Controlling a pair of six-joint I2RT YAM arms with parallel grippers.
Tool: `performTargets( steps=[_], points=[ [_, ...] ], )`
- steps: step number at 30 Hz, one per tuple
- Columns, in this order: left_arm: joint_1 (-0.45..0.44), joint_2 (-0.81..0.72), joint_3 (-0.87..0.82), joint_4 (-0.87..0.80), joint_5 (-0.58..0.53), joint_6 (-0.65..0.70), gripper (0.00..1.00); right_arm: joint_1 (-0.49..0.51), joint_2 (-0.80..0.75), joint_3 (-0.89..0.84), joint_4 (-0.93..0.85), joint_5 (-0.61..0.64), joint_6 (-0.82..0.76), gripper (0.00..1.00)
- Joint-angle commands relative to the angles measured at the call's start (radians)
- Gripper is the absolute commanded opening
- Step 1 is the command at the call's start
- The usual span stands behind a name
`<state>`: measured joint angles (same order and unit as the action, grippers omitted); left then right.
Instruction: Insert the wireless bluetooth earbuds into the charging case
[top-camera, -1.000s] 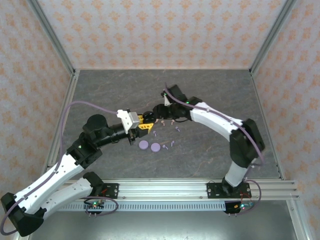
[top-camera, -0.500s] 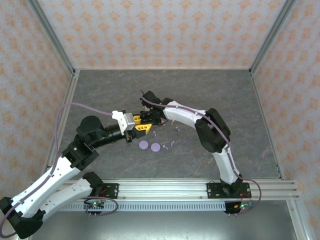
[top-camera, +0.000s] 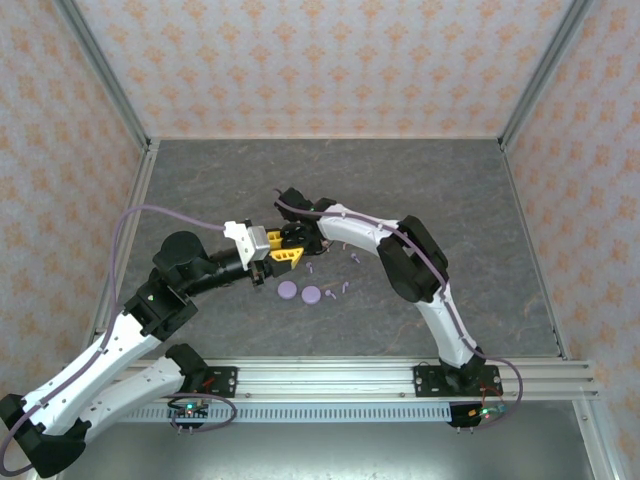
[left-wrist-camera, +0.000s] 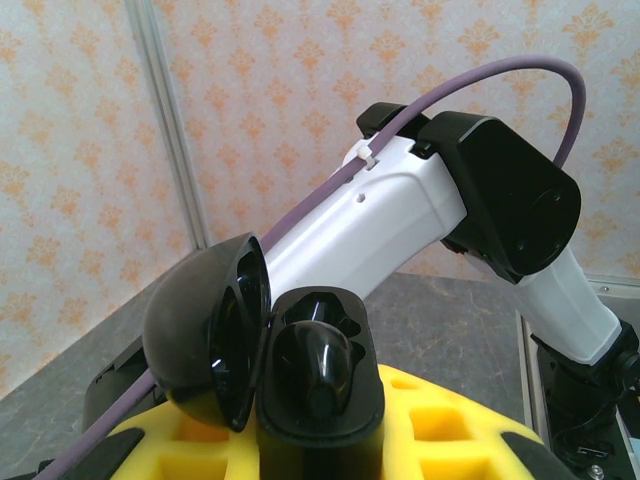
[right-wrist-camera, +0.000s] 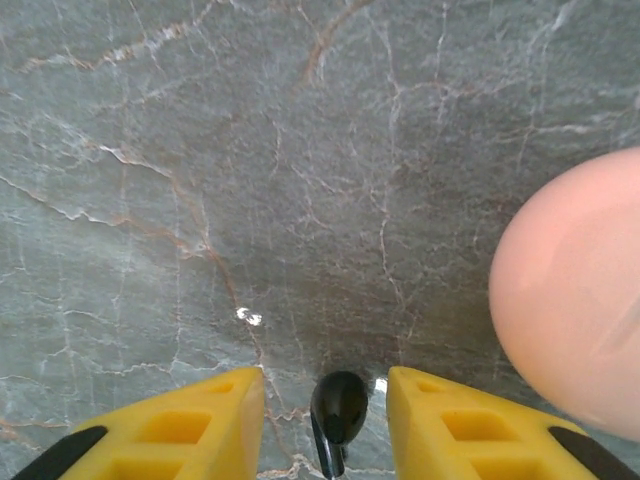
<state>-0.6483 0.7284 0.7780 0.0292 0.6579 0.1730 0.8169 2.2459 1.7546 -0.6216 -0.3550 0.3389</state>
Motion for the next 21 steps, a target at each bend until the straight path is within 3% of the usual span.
performTargets(
  steps=[1,14,21],
  points=[
    [-0.008,-0.005,0.025,-0.005,0.011,-0.007,0.00,0.011,0.025,0.027,-0.044,0.028,-0.013,0.35],
    [-0.007,0.003,0.029,-0.010,0.008,-0.001,0.00,0.011,0.026,0.025,-0.049,0.028,-0.024,0.18],
    [-0.008,-0.003,0.027,-0.029,-0.007,-0.007,0.00,-0.001,-0.131,-0.088,0.062,0.052,-0.030,0.18]
  ],
)
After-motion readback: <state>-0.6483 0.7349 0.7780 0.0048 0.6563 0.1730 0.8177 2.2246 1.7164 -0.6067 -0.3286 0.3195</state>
